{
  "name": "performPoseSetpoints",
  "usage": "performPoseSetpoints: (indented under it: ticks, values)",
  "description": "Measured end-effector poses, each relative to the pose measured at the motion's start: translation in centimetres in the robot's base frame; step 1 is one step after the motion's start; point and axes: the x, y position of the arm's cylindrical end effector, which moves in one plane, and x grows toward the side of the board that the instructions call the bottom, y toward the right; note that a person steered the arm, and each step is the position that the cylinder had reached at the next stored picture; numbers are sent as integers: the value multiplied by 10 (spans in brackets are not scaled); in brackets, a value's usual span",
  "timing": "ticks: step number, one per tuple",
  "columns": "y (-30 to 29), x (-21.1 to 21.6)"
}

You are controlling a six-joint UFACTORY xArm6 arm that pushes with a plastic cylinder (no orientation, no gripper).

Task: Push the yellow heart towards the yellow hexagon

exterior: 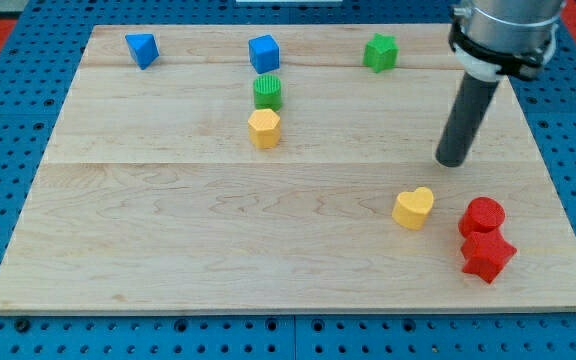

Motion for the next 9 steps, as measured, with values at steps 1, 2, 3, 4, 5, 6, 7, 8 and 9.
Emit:
performPoseSetpoints:
  ticks: [1,2,3,4,5,6,7,8,9]
  values:
    - [-21,25]
    - [-24,50]
    - [-22,63]
    - [-65,64]
    - [-95,64]
    - [-107,74]
    - [-170,52]
    - [-180,18]
    - [-156,17]
